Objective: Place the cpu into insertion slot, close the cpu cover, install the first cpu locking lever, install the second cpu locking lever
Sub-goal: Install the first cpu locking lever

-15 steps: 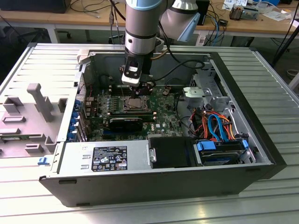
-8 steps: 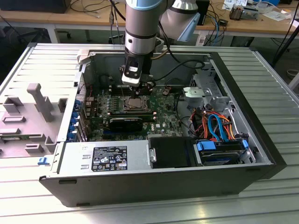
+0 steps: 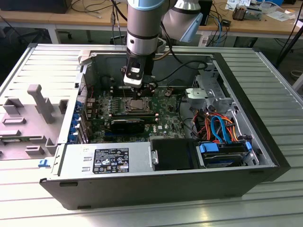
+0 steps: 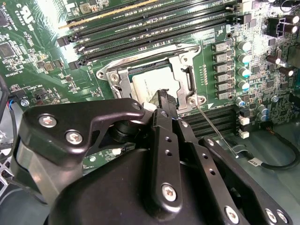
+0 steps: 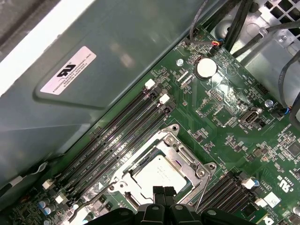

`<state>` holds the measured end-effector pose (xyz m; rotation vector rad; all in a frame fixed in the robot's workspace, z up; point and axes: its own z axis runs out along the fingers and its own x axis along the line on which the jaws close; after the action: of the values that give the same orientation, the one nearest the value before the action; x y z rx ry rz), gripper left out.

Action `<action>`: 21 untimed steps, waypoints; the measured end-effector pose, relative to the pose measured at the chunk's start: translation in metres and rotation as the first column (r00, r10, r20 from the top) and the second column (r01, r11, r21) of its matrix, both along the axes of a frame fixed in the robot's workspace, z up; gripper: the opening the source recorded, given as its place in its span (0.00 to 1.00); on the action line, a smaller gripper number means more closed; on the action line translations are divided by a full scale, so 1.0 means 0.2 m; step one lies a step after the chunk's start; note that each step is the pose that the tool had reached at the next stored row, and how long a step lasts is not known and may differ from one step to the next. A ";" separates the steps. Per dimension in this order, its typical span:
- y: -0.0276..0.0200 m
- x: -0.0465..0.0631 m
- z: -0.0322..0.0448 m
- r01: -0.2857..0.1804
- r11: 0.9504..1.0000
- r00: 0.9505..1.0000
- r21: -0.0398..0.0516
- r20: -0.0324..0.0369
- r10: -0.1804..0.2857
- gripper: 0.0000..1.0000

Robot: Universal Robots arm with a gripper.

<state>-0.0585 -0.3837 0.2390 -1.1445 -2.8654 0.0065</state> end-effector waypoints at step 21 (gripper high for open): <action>0.000 0.00 0.000 -0.013 1.000 1.000 0.000 0.000 0.013 0.11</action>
<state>-0.0585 -0.3837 0.2390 -1.1255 -2.8729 0.0070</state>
